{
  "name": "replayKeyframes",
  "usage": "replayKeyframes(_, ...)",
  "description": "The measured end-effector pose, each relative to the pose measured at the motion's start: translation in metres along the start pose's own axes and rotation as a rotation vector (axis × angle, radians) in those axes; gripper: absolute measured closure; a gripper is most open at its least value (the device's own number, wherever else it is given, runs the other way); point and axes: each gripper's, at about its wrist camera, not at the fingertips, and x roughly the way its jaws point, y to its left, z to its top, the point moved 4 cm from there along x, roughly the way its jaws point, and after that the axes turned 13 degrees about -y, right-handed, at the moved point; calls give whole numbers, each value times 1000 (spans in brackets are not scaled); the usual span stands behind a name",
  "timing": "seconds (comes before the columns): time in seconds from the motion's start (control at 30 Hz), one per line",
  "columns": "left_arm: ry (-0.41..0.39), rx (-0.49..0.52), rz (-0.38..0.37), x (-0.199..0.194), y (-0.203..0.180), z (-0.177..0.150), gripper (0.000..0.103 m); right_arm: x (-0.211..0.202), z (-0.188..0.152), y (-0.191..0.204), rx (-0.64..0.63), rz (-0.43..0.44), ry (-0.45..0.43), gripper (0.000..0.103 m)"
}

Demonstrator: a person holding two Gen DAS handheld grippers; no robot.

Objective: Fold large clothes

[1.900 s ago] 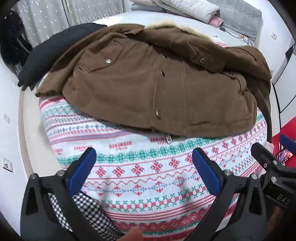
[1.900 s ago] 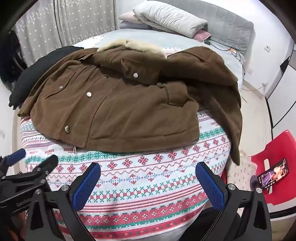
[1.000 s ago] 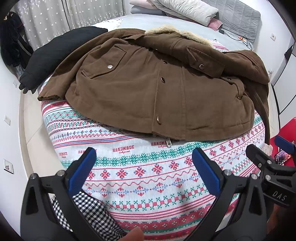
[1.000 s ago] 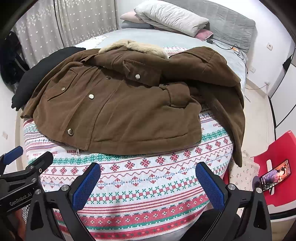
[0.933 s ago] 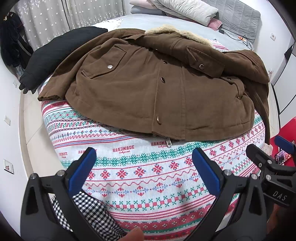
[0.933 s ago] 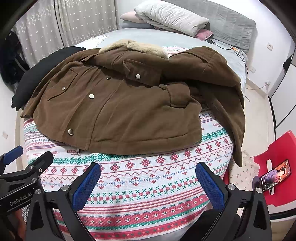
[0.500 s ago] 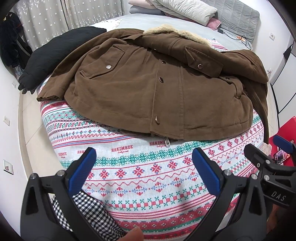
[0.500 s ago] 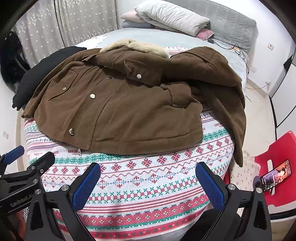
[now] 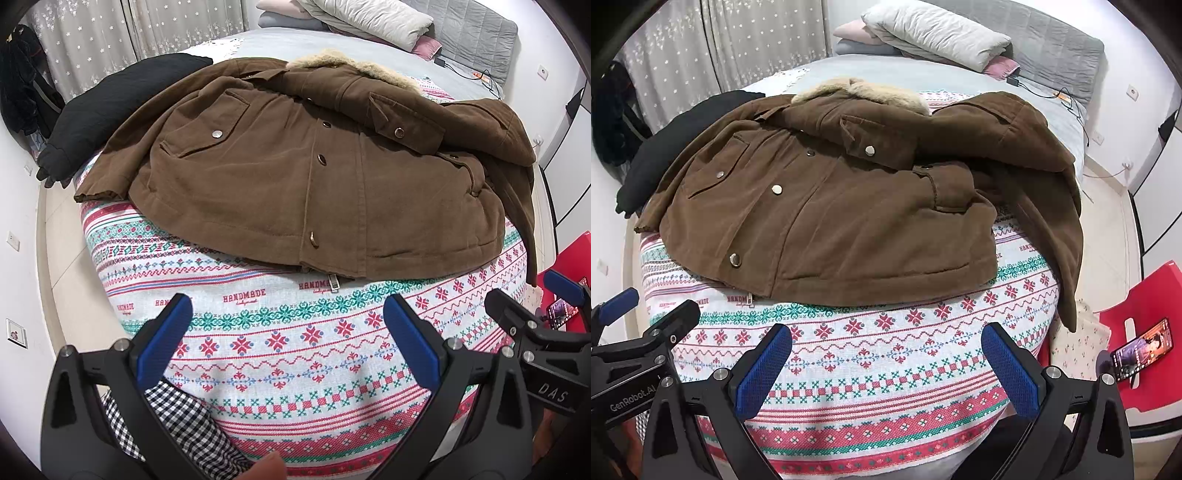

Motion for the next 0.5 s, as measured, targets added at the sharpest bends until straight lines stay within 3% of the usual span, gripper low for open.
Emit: replayKeyframes(0.5,2,3,0,0,0,0,0,1,0,0,5,0,0,0)
